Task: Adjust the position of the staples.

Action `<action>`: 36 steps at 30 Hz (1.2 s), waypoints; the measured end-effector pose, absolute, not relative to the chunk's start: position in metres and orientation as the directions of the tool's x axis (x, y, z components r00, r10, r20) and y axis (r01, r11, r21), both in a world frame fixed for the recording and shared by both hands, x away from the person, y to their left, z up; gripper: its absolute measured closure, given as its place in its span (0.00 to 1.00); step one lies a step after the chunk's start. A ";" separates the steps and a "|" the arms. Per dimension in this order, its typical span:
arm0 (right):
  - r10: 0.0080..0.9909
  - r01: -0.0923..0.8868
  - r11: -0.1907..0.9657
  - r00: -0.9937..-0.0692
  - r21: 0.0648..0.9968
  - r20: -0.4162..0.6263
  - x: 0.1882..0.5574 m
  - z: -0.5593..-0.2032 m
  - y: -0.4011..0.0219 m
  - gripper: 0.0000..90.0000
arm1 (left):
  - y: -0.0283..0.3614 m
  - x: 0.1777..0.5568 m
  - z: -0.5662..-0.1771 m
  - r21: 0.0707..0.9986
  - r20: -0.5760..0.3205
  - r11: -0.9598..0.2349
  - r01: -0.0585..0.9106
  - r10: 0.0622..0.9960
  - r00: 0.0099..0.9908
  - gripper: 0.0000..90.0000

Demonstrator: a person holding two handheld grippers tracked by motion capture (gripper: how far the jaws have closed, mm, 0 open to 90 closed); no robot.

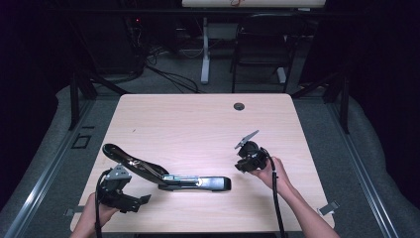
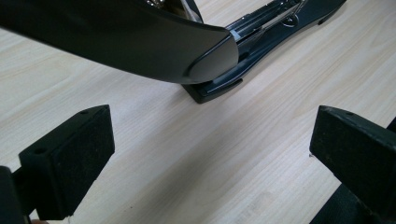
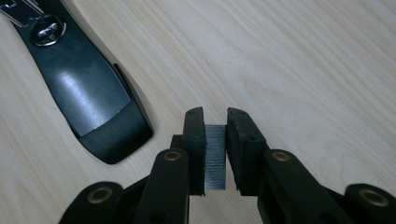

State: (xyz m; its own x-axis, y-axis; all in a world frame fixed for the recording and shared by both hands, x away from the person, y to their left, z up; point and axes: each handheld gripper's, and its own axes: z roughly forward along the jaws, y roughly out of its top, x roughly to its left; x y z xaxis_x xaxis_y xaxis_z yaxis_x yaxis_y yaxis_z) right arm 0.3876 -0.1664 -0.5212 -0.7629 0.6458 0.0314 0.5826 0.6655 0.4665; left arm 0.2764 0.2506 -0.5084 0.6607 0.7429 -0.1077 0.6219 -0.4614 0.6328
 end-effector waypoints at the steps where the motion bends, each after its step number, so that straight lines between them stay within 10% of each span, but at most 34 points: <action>1: 0.646 0.580 0.664 -0.763 0.472 0.030 0.387 -0.520 -0.166 0.87 | 0.251 0.276 -0.508 0.634 -0.108 -0.461 0.621 0.743 0.661 0.00; 36: 0.577 0.511 0.685 -0.816 0.519 0.042 0.375 -0.502 -0.145 0.87 | 0.250 0.277 -0.509 0.628 -0.097 -0.467 0.623 0.747 0.658 0.00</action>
